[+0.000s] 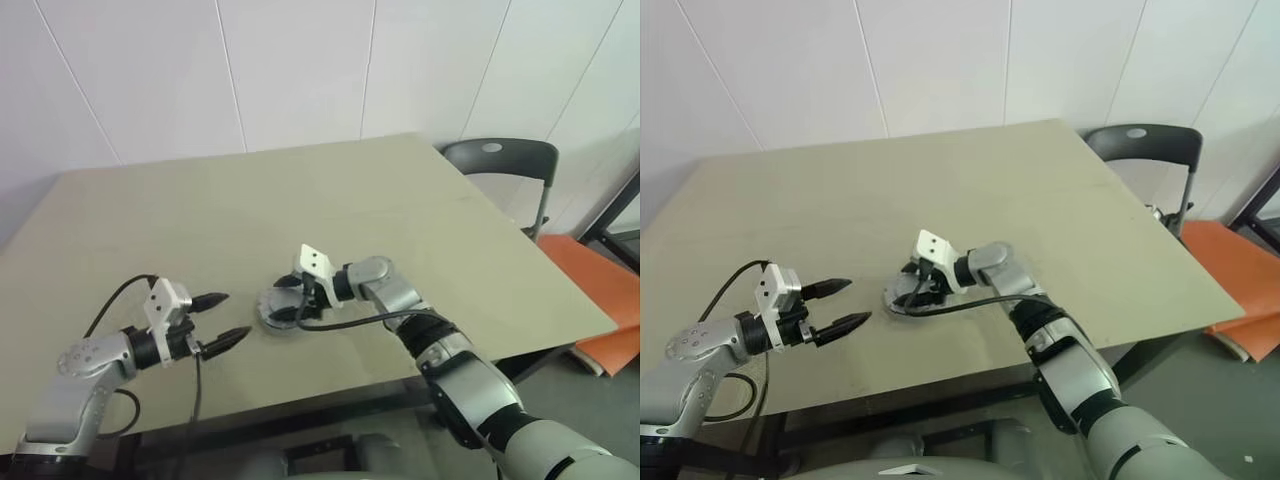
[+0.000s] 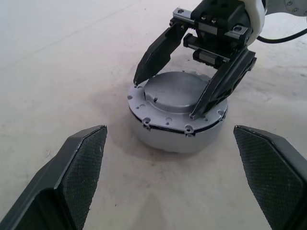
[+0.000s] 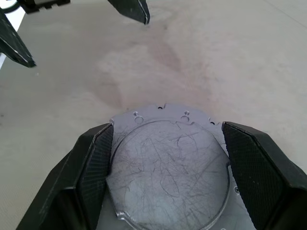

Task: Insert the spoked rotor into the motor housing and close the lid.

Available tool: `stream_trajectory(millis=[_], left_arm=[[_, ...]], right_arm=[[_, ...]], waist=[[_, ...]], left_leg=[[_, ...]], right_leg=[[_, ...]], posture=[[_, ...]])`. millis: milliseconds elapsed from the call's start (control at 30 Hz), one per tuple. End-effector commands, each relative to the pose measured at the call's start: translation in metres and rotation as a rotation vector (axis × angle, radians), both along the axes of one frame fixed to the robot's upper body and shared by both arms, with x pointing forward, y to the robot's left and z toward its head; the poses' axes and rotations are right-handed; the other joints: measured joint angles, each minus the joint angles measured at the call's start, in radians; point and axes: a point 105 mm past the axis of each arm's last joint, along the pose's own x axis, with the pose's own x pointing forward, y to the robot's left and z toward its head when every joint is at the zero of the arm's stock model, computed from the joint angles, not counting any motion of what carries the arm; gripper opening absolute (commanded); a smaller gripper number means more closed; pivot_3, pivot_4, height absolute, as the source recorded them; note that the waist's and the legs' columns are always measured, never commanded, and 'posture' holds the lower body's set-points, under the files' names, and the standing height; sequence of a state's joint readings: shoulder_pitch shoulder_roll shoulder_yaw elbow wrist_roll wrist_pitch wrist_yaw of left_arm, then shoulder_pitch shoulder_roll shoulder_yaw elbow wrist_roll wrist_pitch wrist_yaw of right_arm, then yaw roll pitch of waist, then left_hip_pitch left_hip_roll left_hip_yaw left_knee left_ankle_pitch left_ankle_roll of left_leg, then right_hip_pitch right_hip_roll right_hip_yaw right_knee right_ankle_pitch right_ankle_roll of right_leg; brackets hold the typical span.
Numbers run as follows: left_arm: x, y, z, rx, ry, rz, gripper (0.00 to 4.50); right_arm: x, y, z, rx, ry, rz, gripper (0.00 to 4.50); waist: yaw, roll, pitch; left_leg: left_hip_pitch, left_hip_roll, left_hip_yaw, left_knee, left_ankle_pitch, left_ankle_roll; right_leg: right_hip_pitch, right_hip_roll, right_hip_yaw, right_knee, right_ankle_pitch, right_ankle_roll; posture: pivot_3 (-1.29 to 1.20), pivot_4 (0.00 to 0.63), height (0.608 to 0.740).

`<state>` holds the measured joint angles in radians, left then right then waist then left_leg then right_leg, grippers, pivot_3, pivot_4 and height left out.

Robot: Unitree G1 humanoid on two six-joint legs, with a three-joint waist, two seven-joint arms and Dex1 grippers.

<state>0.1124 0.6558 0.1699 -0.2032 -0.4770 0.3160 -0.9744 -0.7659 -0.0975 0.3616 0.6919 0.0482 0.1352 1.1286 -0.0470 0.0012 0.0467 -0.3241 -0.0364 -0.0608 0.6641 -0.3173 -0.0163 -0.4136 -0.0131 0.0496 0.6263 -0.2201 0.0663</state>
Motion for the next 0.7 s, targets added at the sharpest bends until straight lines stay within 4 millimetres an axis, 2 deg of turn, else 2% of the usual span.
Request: stream_trajectory(millis=[33,167,700], left_arm=[[0.002,-0.002,0.005,0.006,-0.036,-0.016,4.50],[0.003,-0.001,0.004,0.009,-0.036,-0.016,4.50],[0.004,-0.001,0.005,0.011,-0.041,-0.017,4.50]], right_arm=[[0.002,0.002,0.024,0.103,-0.013,0.021,3.28],[0.000,0.002,0.024,0.111,-0.013,0.024,3.28],[-0.002,-0.004,-0.001,-0.034,-0.064,0.033,3.28]], waist=[[0.001,0.000,0.000],[0.001,0.000,0.000],[0.002,0.001,0.001]], left_leg=[[-0.001,0.000,0.000,0.000,0.000,0.000],[-0.002,0.000,0.000,-0.001,0.000,0.000],[-0.002,0.000,0.000,-0.001,0.000,0.000]], right_leg=[[0.000,0.000,0.000,0.000,0.000,0.000],[-0.001,-0.001,0.000,-0.001,0.000,0.000],[-0.001,0.000,0.000,-0.001,0.000,0.000]], posture=[[0.00,0.000,0.740],[0.00,0.000,0.740],[0.00,0.000,0.740]])
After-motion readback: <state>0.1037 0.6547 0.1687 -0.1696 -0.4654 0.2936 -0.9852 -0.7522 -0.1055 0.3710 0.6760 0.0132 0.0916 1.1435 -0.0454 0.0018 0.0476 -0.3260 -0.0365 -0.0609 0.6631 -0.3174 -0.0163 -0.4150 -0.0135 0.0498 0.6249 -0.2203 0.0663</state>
